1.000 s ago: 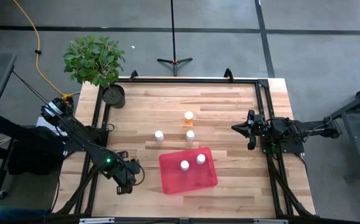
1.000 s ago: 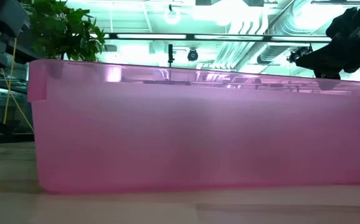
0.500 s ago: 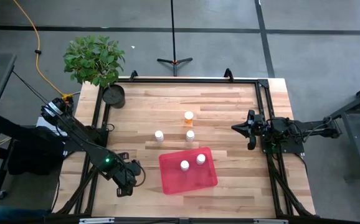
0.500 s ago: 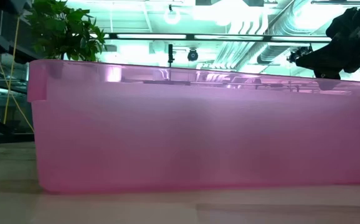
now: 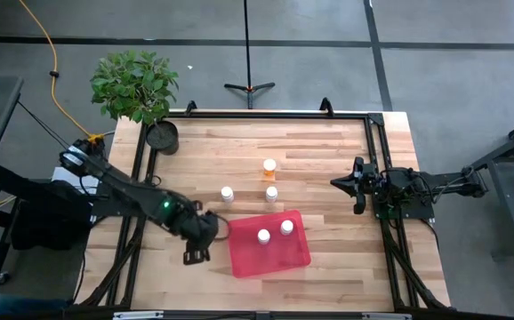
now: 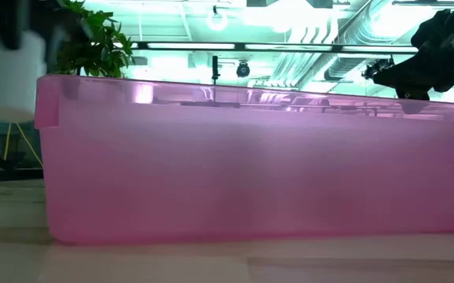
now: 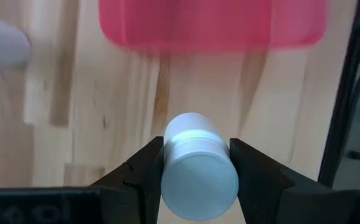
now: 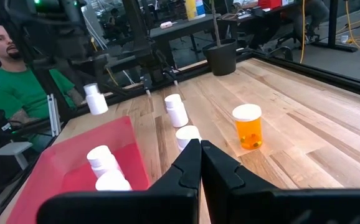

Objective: Pick and place pill bottles into a basket
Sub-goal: Put the white pill bottle into the bin

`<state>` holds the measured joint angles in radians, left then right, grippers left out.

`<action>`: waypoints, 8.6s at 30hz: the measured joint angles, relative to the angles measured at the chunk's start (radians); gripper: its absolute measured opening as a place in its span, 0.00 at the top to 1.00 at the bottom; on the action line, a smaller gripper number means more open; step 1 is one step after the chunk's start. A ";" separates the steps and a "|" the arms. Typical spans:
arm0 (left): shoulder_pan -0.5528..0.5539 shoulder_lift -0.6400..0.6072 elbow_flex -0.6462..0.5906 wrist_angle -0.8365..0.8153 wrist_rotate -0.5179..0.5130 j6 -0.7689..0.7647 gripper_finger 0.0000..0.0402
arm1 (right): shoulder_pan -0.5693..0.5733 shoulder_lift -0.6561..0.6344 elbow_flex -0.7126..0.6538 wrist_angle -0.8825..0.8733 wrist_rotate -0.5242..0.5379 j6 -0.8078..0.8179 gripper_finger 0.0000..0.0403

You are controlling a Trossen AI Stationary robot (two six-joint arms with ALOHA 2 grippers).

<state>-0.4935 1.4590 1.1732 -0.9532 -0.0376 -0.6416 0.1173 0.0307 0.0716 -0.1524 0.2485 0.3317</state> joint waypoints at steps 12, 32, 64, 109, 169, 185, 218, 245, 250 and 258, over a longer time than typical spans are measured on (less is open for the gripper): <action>0.123 0.000 0.119 0.031 -0.053 0.181 0.52 | 0.000 0.000 0.000 0.000 -0.004 0.000 1.00; 0.173 0.163 0.125 0.232 -0.017 0.279 0.52 | 0.000 0.008 0.000 0.000 -0.004 0.000 1.00; 0.173 0.353 0.126 0.283 0.003 0.272 0.51 | 0.000 0.016 0.000 0.000 -0.008 -0.027 1.00; 0.187 0.350 0.440 -0.079 -0.128 0.353 0.41 | 0.000 0.022 0.000 0.000 -0.009 -0.027 1.00; 0.507 0.365 0.231 -0.140 -0.045 0.777 0.40 | 0.000 0.022 0.000 0.001 0.003 -0.019 1.00; 0.507 0.375 0.112 -0.102 -0.024 0.769 0.40 | 0.000 0.021 0.000 0.001 0.004 -0.018 1.00; 0.507 0.374 0.192 -0.229 -0.052 0.875 0.15 | 0.000 0.021 0.000 0.001 0.011 -0.018 1.00; 0.506 0.392 0.098 -0.135 -0.031 0.844 0.10 | 0.000 0.021 0.000 0.001 0.011 -0.018 1.00; 0.506 0.392 0.098 -0.136 -0.032 0.845 0.12 | 0.000 0.021 0.000 0.001 0.011 -0.018 1.00; 0.506 0.392 0.098 -0.103 -0.036 0.846 0.20 | 0.000 0.021 0.000 0.001 0.011 -0.018 1.00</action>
<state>0.0128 1.8507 1.2713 -1.0561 -0.0737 0.2047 0.1173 0.0521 0.0715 -0.1516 0.2592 0.3138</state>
